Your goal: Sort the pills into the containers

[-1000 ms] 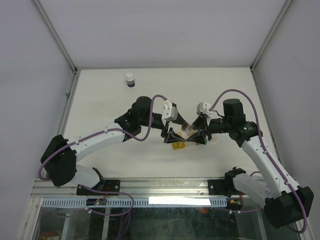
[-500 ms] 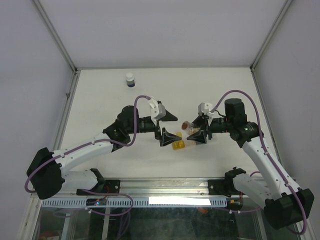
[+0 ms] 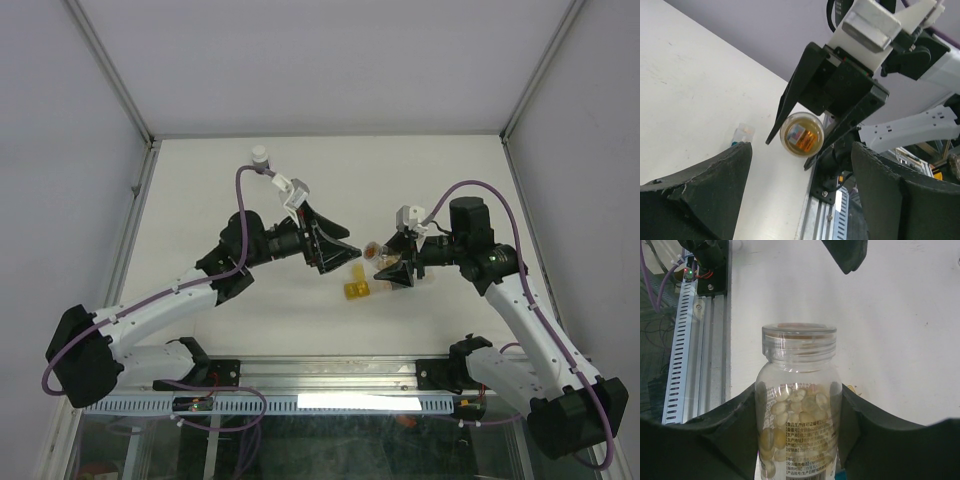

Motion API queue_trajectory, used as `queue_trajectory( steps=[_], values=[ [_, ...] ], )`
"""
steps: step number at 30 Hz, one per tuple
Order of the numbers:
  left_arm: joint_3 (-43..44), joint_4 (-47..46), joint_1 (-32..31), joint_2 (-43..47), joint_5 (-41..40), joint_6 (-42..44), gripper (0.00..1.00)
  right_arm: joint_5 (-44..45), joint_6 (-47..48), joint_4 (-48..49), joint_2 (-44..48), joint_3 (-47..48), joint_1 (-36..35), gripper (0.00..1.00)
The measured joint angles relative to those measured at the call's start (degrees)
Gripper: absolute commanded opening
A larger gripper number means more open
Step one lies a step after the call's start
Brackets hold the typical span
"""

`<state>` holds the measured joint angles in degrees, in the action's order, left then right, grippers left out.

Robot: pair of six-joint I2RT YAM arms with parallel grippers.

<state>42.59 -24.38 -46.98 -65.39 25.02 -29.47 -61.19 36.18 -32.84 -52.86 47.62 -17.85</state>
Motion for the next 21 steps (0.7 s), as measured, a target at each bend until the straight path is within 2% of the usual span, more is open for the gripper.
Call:
queue_trajectory(
  steps=[5, 13, 21],
  values=[
    [5.01, 4.55, -1.99, -2.69, -3.91, -0.17, 0.75, 0.31, 0.0, 0.0, -0.02, 0.0, 0.0, 0.0],
    [8.96, 8.31, -3.34, -7.67, -3.93, -0.04, 0.59, 0.37, 0.13, 0.0, -0.02, 0.0, 0.0, 0.0],
    [11.56, 10.14, -4.85, -9.94, -3.23, 0.28, 0.53, 0.52, 0.15, 0.0, -0.04, 0.0, 0.0, 0.0]
  ],
)
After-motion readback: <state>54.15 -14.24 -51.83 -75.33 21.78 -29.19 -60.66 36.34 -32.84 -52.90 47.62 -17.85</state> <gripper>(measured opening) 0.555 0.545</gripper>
